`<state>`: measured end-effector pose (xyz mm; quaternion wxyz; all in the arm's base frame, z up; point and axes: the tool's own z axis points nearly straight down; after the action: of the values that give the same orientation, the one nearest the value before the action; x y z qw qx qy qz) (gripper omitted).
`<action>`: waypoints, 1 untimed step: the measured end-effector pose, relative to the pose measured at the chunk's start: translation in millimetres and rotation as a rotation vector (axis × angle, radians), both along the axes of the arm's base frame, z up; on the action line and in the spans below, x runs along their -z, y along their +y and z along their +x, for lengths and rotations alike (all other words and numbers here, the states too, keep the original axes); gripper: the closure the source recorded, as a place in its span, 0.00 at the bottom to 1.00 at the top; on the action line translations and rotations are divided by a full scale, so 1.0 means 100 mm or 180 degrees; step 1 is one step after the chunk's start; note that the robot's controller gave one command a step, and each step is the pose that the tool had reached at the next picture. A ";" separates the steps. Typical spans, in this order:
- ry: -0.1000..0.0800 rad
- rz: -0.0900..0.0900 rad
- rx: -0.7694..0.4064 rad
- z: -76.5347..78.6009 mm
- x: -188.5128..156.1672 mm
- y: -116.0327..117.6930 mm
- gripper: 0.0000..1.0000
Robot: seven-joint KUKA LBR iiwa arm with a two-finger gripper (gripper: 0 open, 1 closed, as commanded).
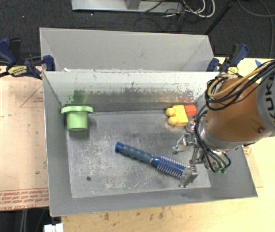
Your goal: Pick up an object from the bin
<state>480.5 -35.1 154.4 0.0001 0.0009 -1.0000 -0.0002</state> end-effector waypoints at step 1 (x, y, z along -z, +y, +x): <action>-0.0013 0.0006 0.0494 0.17 0.79 -0.06 0.00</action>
Offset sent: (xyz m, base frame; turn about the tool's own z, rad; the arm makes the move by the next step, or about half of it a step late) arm 0.0149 -0.0068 -0.0808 0.1546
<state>497.9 -41.4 75.8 -0.0019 -0.0766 -0.9971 -0.0012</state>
